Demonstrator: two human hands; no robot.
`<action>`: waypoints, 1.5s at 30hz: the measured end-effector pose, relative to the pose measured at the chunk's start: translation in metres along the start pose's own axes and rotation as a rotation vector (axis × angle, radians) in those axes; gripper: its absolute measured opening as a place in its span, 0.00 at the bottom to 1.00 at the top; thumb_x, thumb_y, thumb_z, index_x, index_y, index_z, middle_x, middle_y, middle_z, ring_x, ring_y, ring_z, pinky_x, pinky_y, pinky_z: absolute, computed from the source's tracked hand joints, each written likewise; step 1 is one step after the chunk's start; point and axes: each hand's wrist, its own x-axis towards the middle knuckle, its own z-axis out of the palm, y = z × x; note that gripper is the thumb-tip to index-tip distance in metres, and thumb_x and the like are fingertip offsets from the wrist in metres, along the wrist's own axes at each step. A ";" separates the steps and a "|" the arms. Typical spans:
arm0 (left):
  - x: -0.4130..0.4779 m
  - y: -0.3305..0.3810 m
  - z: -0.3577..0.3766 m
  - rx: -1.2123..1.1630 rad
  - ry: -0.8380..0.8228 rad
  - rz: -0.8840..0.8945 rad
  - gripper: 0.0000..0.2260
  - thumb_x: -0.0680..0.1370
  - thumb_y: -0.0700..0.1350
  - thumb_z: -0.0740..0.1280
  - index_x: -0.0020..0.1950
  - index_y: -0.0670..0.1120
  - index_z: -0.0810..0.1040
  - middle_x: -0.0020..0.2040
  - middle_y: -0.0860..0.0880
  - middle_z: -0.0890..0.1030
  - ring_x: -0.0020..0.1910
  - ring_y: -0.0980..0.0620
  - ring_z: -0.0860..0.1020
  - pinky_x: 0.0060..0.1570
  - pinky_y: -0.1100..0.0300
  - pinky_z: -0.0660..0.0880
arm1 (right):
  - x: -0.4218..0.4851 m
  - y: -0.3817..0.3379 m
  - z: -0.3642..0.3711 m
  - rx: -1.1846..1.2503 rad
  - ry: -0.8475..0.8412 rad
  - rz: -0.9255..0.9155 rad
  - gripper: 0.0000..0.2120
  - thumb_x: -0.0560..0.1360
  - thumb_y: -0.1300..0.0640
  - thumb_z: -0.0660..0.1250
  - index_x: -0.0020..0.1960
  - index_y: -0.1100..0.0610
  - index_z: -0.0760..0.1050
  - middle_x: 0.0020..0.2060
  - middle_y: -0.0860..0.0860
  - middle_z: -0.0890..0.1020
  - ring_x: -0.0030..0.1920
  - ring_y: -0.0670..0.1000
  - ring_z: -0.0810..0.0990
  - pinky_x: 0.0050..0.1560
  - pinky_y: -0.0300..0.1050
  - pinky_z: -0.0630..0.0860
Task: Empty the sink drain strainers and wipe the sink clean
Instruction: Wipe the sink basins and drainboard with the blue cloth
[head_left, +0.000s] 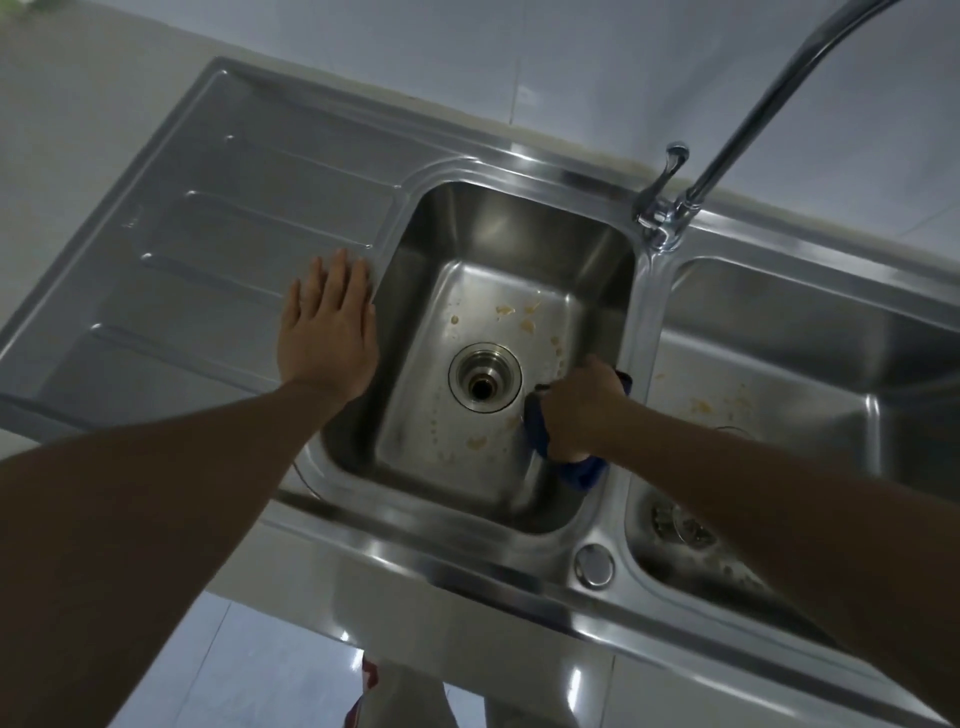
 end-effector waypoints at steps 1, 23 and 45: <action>0.005 0.000 0.001 0.003 -0.008 0.006 0.26 0.85 0.53 0.43 0.82 0.49 0.46 0.82 0.47 0.47 0.81 0.45 0.45 0.79 0.46 0.45 | -0.001 -0.003 0.003 0.010 -0.005 -0.024 0.18 0.75 0.35 0.59 0.40 0.50 0.70 0.36 0.48 0.73 0.34 0.51 0.68 0.46 0.52 0.62; 0.019 0.001 0.008 0.054 0.023 0.010 0.25 0.85 0.54 0.44 0.82 0.48 0.50 0.82 0.46 0.53 0.80 0.42 0.51 0.78 0.43 0.53 | 0.064 0.131 -0.051 -0.018 0.921 0.081 0.20 0.72 0.52 0.69 0.62 0.55 0.70 0.58 0.59 0.76 0.58 0.61 0.74 0.59 0.57 0.66; 0.018 0.001 0.004 0.050 0.037 0.019 0.25 0.85 0.53 0.48 0.81 0.47 0.53 0.81 0.46 0.56 0.80 0.41 0.54 0.77 0.43 0.53 | 0.081 0.111 -0.024 -0.132 0.541 0.218 0.33 0.79 0.50 0.63 0.80 0.50 0.55 0.81 0.51 0.48 0.77 0.61 0.53 0.67 0.56 0.63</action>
